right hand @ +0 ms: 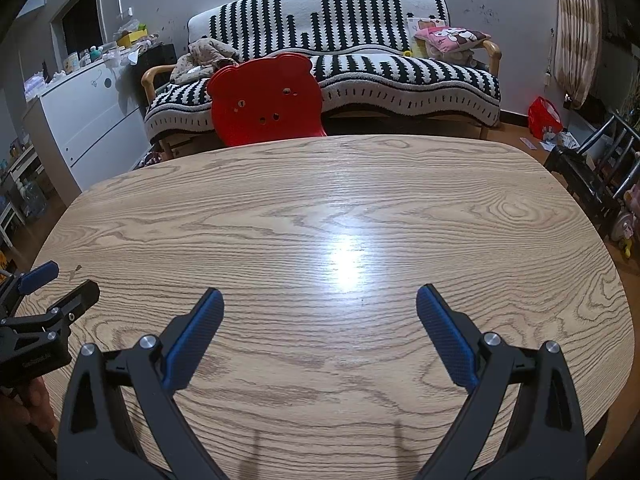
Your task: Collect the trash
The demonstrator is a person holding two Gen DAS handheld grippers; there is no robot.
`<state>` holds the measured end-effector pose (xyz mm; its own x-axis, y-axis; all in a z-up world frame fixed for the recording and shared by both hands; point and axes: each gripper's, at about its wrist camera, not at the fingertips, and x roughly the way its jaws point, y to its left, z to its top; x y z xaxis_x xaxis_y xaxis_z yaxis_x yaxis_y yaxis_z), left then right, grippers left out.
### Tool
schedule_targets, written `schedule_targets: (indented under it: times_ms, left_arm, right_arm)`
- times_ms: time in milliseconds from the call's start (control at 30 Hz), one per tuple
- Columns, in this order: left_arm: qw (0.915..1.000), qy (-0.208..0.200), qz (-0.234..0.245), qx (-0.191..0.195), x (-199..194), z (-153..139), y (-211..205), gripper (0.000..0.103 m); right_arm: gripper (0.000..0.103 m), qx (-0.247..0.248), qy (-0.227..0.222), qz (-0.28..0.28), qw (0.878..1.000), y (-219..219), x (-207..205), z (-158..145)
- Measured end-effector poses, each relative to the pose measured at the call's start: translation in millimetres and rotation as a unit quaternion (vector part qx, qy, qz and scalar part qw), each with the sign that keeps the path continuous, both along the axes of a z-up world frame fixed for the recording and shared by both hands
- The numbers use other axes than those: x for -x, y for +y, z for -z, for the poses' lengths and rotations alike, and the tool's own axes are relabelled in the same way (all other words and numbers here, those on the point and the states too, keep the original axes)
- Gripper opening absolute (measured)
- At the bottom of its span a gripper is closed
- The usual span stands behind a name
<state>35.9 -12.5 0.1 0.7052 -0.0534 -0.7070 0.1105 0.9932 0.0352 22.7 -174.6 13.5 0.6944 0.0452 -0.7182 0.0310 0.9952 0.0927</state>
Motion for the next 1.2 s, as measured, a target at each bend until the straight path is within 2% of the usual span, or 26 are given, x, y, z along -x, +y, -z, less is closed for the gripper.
schedule_targets:
  times_ms: [1200]
  left_arm:
    - [1.0000,0.003,0.004,-0.001,0.3,2.2,-5.8,0.094]
  right_arm:
    - [0.094,0.001,-0.001,-0.001,1.000,-0.5,1.0,0.9]
